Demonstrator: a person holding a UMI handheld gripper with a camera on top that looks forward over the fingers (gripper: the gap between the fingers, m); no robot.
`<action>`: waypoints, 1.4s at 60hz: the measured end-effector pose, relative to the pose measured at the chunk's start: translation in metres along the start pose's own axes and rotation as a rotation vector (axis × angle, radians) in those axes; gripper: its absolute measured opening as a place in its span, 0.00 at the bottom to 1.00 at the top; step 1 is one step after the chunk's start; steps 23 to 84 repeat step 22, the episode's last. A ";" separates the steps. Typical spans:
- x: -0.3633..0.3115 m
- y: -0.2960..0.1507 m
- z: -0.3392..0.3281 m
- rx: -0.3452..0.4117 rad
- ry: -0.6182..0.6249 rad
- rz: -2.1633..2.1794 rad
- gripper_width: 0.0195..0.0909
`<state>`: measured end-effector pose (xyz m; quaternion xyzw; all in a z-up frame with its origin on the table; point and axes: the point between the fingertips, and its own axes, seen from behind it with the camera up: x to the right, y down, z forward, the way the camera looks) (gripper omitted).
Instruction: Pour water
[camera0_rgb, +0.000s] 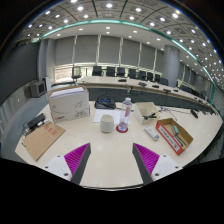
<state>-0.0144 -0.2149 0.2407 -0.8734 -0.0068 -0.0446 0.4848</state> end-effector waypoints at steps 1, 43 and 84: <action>-0.001 0.001 -0.002 -0.001 0.001 -0.002 0.93; -0.011 0.005 -0.033 0.020 0.019 0.018 0.93; -0.011 0.005 -0.033 0.020 0.019 0.018 0.93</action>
